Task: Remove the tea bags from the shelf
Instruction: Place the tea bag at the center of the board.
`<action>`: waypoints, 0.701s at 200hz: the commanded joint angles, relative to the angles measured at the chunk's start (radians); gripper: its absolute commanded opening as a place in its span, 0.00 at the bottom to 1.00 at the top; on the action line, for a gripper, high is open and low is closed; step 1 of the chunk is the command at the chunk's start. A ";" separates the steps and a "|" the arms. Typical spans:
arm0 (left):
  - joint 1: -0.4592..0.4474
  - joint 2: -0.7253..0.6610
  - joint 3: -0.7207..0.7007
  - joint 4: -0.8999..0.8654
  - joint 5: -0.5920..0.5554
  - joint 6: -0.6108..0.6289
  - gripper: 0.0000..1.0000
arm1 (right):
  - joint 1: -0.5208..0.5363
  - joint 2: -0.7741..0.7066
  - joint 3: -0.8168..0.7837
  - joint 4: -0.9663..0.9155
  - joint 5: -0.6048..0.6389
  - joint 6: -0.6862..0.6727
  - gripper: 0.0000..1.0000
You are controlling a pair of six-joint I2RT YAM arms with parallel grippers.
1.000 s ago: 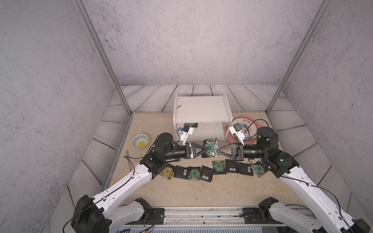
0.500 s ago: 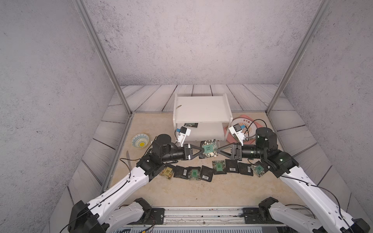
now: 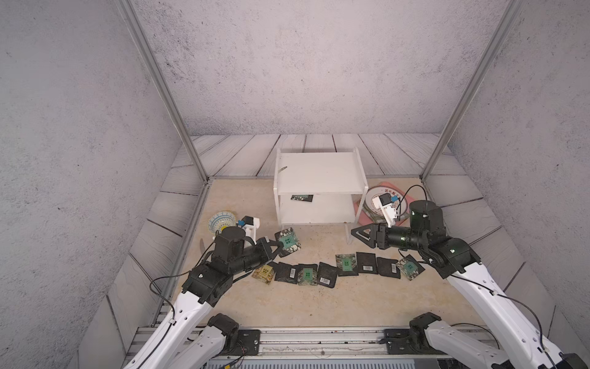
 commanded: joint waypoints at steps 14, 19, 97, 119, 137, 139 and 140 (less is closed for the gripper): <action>0.049 -0.012 -0.037 -0.252 -0.210 -0.082 0.00 | -0.025 -0.031 -0.022 0.021 0.032 0.009 0.56; 0.058 -0.007 -0.039 -0.273 -0.230 -0.087 0.00 | -0.026 -0.032 -0.025 0.023 0.032 0.011 0.56; 0.241 0.078 -0.153 -0.221 -0.309 -0.137 0.00 | -0.029 -0.041 -0.057 0.034 0.038 0.018 0.57; 0.271 0.100 -0.172 -0.206 -0.331 -0.138 0.00 | -0.029 -0.045 -0.057 0.033 0.046 0.012 0.57; 0.301 0.106 -0.195 -0.175 -0.330 -0.148 0.00 | -0.028 -0.041 -0.053 0.029 0.051 0.008 0.57; 0.306 0.106 -0.199 -0.169 -0.328 -0.150 0.00 | -0.029 -0.040 -0.053 0.028 0.051 0.008 0.57; 0.308 0.106 -0.201 -0.166 -0.327 -0.151 0.00 | -0.029 -0.039 -0.053 0.027 0.051 0.008 0.57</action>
